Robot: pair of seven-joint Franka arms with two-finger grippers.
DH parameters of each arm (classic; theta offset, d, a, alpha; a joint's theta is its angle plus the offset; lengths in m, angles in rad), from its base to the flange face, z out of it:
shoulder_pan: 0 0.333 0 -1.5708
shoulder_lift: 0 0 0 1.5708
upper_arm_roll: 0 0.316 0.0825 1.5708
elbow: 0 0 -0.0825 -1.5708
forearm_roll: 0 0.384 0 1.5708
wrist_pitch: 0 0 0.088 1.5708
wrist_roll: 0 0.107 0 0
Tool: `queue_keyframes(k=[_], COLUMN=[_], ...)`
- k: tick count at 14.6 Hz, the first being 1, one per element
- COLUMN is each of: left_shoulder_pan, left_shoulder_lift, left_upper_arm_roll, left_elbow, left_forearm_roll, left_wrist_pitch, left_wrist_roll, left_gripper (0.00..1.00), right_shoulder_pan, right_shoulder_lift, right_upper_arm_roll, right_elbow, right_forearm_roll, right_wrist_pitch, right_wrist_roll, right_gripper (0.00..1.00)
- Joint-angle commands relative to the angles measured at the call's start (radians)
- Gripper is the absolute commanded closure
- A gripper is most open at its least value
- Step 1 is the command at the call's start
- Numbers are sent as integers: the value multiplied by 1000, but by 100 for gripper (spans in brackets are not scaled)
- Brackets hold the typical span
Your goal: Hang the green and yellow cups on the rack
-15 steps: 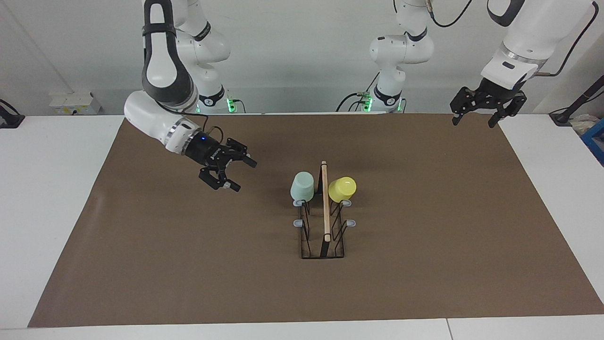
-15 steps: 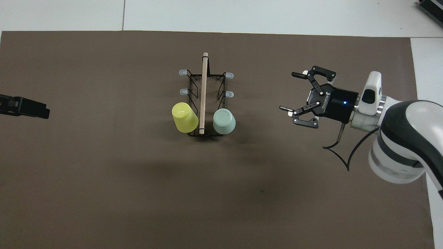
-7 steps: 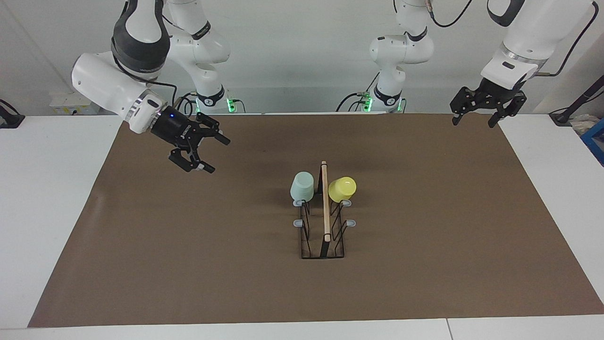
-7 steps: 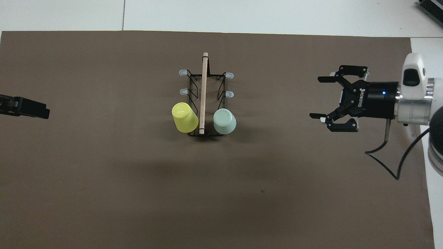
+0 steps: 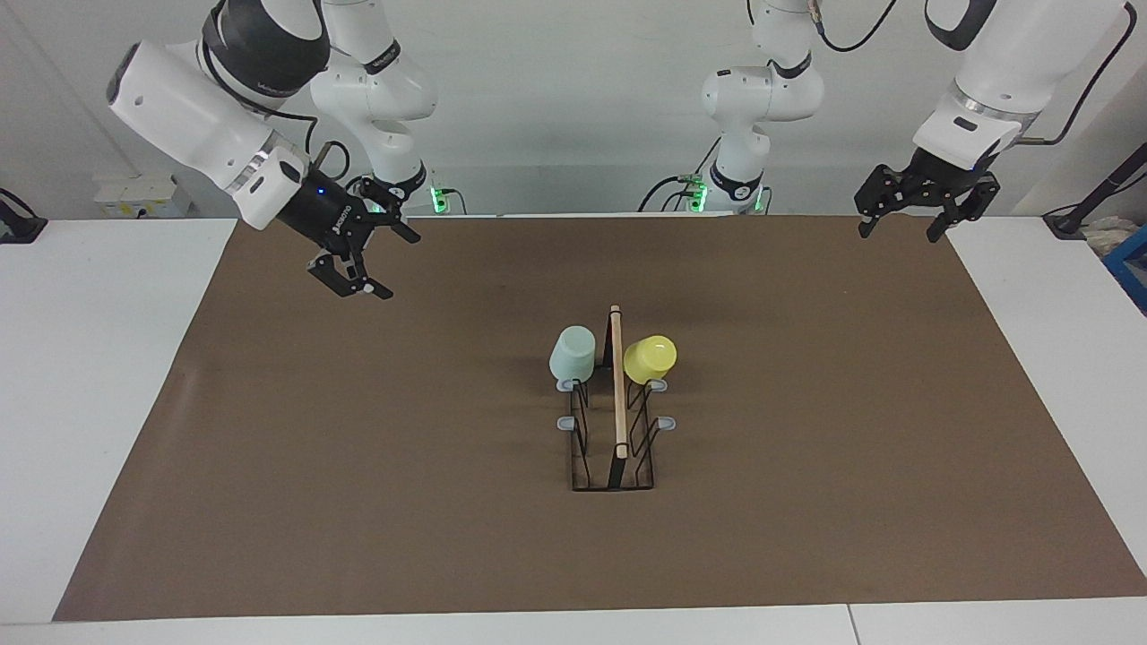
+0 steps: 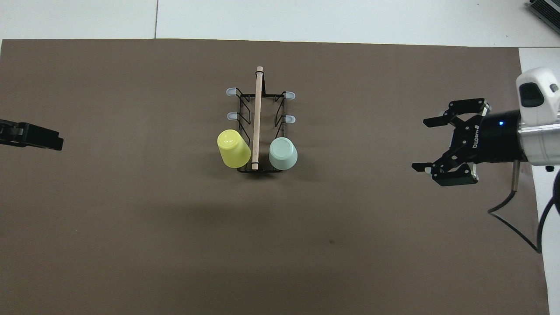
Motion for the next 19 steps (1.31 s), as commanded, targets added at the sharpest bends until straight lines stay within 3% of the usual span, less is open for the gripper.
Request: queue_keyframes(k=[1, 6, 10, 13, 15, 17, 19], left_shoulder_pan=[-14, -12, -9, 0, 0, 0, 1], left_shoulder_lift=[-13, -13, -13, -13, -13, -13, -13], left_upper_arm_roll=[8, 8, 8, 8, 8, 10, 11], left_elbow=[-11, -11, -11, -11, -11, -9, -9], left_forearm_roll=[19, 19, 19, 11, 8, -1, -6], left_wrist_pitch=[-6, 1, 6, 4, 6, 6, 9], left_wrist_roll=[-8, -8, -4, 0, 0, 2, 2], left_gripper=[0, 0, 0, 0, 0, 0, 0], right_shoulder_pan=[2, 57, 73, 41, -16, -29, -23], right_shoulder_lift=[-18, -18, -24, -54, -70, -67, -62], right_upper_arm_roll=[13, 32, 32, 27, 16, 28, 38], right_elbow=[13, 27, 31, -13, -58, -44, -24], right_forearm_roll=[-85, -290, -329, -329, -329, -338, -539], right_wrist_pitch=[-16, -71, -201, -208, -112, -137, -139], right_wrist_roll=[249, 760, 1107, 1136, 1114, 1038, 1110], right_gripper=[0, 0, 0, 0, 0, 0, 0])
